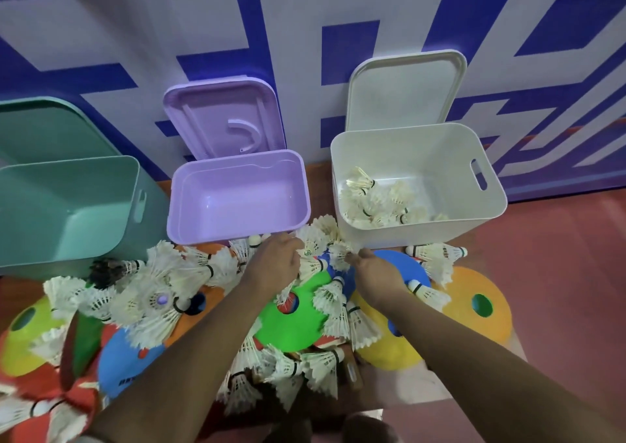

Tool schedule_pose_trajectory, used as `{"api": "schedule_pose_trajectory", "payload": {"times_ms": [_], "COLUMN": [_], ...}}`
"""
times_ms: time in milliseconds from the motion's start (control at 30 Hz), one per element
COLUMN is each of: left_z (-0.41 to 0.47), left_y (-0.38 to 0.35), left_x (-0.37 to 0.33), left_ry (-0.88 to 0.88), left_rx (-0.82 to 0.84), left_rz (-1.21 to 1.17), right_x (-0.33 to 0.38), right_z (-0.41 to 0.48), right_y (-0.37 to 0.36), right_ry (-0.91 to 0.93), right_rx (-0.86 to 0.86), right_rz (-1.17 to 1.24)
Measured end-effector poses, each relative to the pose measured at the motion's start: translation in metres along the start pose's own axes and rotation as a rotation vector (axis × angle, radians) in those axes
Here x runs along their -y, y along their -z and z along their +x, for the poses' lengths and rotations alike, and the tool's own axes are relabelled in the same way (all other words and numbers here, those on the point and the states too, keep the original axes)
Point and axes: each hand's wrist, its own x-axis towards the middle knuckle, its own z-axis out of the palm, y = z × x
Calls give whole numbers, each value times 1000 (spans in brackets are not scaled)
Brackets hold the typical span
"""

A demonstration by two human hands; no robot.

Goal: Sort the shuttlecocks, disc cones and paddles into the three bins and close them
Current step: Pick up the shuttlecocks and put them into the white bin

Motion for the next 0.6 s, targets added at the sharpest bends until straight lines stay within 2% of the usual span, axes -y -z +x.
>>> {"api": "schedule_pose_trajectory", "payload": {"times_ms": [100,233,333,433,533,600], "left_z": [0,-3,-13,-23,-27,-22], "left_y": [-4,0,14,34,53,63], "left_x": [5,7,0,-15,-37,-54], "left_ry": [-12,-18,-42,-83,-109,-125], "left_rx": [-39,-102,-165,-257,-341,-368], "left_rz": [-80,-161,-226,-281,-400,-455], "right_x": [-3,-12,-13,-11,-12,-17], "right_z": [8,10,-5,-27,-50,-60], "right_y": [-3,-2,8,33,68,92], "right_ry": [31,72,59,128,203,228], "right_rx": [-31,-154,-286,-354,-370,-441], "right_rz": [-26,28,191,364,452,466]}}
